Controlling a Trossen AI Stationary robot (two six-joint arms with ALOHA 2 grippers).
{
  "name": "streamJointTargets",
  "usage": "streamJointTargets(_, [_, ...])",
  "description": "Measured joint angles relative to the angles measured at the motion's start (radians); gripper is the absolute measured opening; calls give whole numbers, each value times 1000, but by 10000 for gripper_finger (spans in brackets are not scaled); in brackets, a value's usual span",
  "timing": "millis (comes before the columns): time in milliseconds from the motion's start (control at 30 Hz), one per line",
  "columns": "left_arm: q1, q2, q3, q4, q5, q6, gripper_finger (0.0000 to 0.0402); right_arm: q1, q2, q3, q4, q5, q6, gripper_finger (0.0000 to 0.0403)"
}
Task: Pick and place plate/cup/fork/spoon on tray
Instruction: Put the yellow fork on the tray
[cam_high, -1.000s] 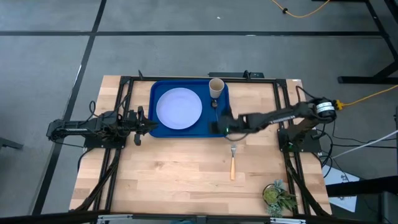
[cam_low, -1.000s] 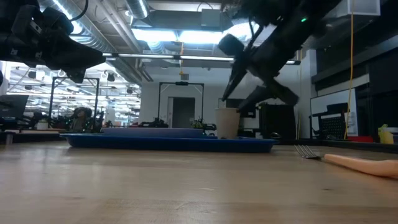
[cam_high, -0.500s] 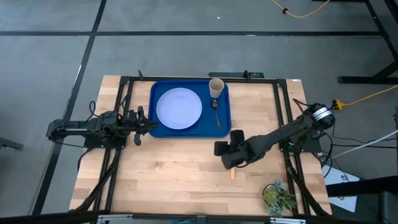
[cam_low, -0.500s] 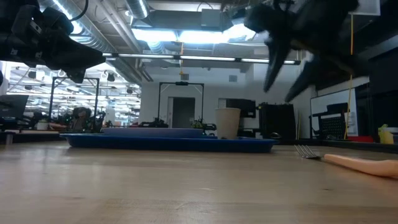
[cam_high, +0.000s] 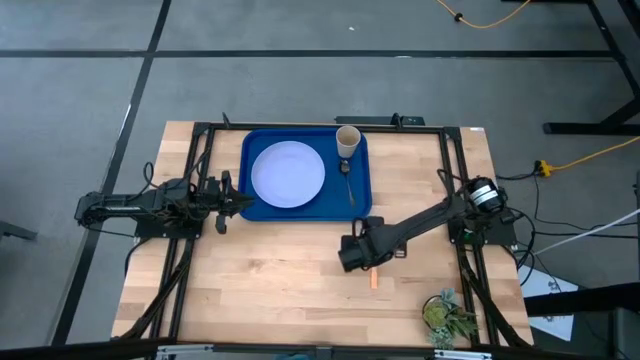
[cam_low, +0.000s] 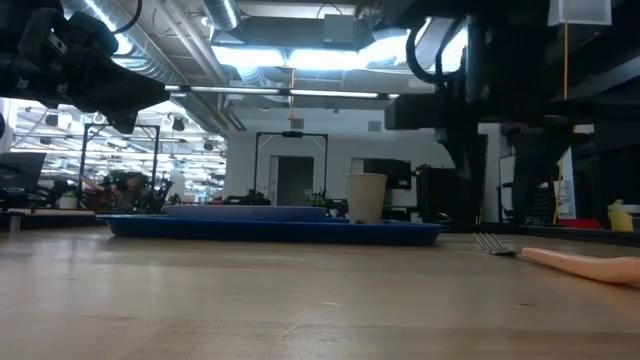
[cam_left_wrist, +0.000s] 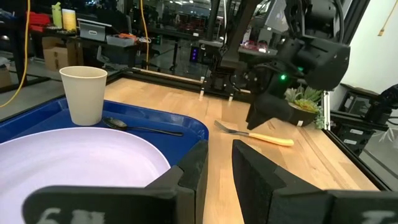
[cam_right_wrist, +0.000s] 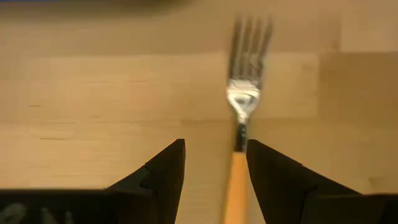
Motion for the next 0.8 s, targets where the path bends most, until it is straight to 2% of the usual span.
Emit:
streamJointTargets(367, [0, 0, 0, 0, 0, 0, 65, 27, -23, -2, -24, -14, -73, 180])
streamJointTargets(500, [0, 0, 0, 0, 0, 0, 65, 33, -21, -29, -45, -16, -34, 183])
streamJointTargets(567, [0, 0, 0, 0, 0, 0, 65, 33, -20, -71, 1, -32, -27, 183])
streamJointTargets(700, [0, 0, 0, 0, 0, 0, 65, 33, -20, -171, 204, -71, -28, 184])
streamJointTargets(800, [0, 0, 0, 0, 0, 0, 65, 33, -28, -209, 268, -68, -24, 184])
